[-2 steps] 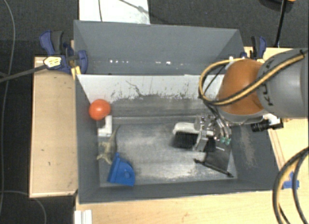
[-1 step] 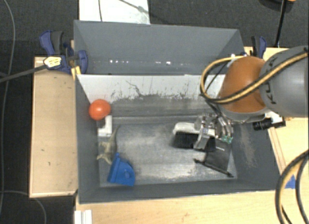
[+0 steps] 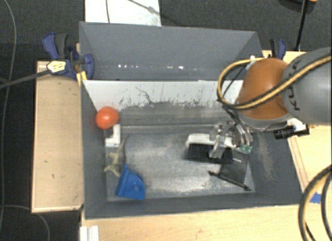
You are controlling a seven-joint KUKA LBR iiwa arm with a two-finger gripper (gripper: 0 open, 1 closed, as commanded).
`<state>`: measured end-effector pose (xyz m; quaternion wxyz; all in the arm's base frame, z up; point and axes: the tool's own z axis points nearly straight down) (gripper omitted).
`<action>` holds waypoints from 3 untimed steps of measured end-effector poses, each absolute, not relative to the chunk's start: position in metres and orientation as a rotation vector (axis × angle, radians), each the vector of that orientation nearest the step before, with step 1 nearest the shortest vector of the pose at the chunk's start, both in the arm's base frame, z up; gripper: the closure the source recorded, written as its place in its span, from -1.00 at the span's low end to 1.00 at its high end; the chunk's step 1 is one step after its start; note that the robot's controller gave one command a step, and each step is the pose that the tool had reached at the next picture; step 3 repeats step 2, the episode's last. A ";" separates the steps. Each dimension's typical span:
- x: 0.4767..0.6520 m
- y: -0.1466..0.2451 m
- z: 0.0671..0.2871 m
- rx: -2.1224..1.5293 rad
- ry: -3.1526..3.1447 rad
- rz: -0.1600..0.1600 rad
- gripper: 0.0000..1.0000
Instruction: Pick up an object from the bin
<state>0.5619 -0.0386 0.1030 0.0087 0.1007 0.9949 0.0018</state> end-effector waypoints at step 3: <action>0.561 -0.039 0.145 0.312 3.112 0.005 1.00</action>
Offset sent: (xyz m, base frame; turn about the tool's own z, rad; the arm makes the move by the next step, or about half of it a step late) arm 0.0000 0.0001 0.0186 0.0000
